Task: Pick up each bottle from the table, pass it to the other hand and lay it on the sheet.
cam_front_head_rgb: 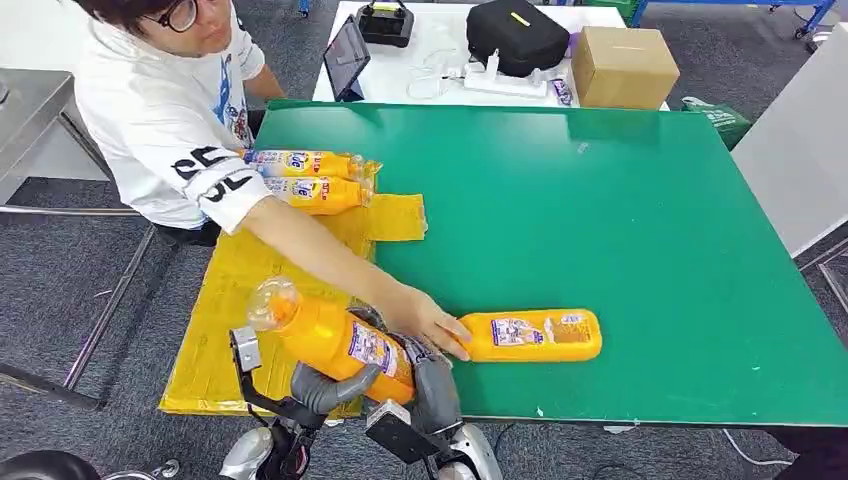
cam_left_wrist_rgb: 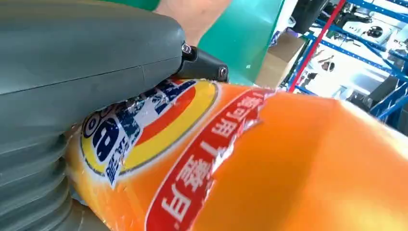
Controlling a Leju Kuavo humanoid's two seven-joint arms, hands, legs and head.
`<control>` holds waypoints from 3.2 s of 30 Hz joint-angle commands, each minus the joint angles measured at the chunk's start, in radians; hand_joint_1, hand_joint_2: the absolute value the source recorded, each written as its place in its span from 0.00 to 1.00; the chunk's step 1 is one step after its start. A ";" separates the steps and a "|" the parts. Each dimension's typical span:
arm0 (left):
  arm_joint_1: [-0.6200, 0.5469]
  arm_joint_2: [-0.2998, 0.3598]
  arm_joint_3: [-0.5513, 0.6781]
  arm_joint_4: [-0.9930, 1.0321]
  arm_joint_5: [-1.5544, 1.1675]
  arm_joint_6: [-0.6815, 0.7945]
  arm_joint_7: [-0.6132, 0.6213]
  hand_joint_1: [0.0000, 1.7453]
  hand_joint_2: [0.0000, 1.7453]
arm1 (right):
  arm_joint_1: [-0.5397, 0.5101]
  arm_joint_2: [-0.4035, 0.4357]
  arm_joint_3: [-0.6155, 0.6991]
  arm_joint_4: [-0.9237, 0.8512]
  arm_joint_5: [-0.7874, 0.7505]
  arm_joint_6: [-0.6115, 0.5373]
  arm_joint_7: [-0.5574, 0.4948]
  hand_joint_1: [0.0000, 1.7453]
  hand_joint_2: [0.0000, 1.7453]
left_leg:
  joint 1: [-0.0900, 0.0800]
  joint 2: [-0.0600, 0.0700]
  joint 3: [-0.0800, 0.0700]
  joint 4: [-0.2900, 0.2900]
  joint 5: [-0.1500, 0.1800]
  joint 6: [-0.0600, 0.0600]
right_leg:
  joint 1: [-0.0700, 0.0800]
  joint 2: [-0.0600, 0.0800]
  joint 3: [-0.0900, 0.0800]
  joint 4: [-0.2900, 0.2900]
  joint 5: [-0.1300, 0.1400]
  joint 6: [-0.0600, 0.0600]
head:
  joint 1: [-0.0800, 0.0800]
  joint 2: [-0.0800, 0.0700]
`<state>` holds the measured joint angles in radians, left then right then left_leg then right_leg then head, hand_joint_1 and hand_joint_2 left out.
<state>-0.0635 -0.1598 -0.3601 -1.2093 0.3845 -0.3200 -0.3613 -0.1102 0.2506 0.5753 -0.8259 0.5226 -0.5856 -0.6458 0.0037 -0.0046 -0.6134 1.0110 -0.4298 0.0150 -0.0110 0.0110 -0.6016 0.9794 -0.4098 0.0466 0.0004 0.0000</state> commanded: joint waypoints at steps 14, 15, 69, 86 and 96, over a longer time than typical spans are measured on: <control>-0.038 -0.005 -0.049 0.030 0.070 -0.060 0.031 1.00 1.00 | -0.011 0.001 0.025 0.005 0.022 0.005 0.002 0.00 1.00 | 0.000 -0.001 0.003 0.000 -0.001 -0.001 | 0.001 -0.002 0.004 0.000 -0.002 -0.001 | 0.000 0.000; -0.038 -0.004 -0.043 0.020 0.073 -0.056 0.029 1.00 1.00 | -0.009 -0.001 0.020 -0.002 0.018 0.011 0.005 0.00 0.00 | 0.001 -0.001 0.002 0.000 -0.001 -0.001 | 0.001 -0.002 0.003 0.000 -0.001 -0.001 | 0.000 0.000; -0.449 0.214 0.173 0.614 -1.442 0.680 -0.094 1.00 1.00 | 0.121 -0.069 -0.293 -0.897 -0.376 -0.006 -0.052 0.00 0.00 | 0.001 0.001 0.003 0.000 0.001 -0.001 | 0.001 0.000 0.004 0.000 0.000 -0.002 | 0.001 0.000; -0.351 0.236 0.126 0.491 -1.126 0.291 -0.198 0.00 0.00 | 0.082 -0.034 -0.325 -0.722 -0.358 0.098 -0.043 0.00 0.00 | 0.000 -0.004 0.007 -0.001 0.002 -0.001 | 0.000 -0.003 0.010 -0.001 0.000 -0.001 | 0.000 0.000; -0.286 0.234 0.153 0.389 -0.929 0.178 -0.256 0.00 0.00 | 0.072 -0.031 -0.325 -0.672 -0.359 0.116 -0.037 0.00 0.00 | 0.000 -0.003 0.011 -0.002 0.001 -0.001 | 0.000 -0.002 0.013 -0.001 0.000 -0.001 | 0.000 0.000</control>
<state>-0.4383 0.0729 -0.2007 -0.7645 -0.6751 -0.0828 -0.6039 0.0064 0.2178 0.2781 -1.6174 0.1614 -0.4768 -0.6882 0.0037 -0.0120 -0.6065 1.0108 -0.4276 0.0144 -0.0112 0.0054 -0.5911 0.9800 -0.4101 0.0462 0.0008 0.0000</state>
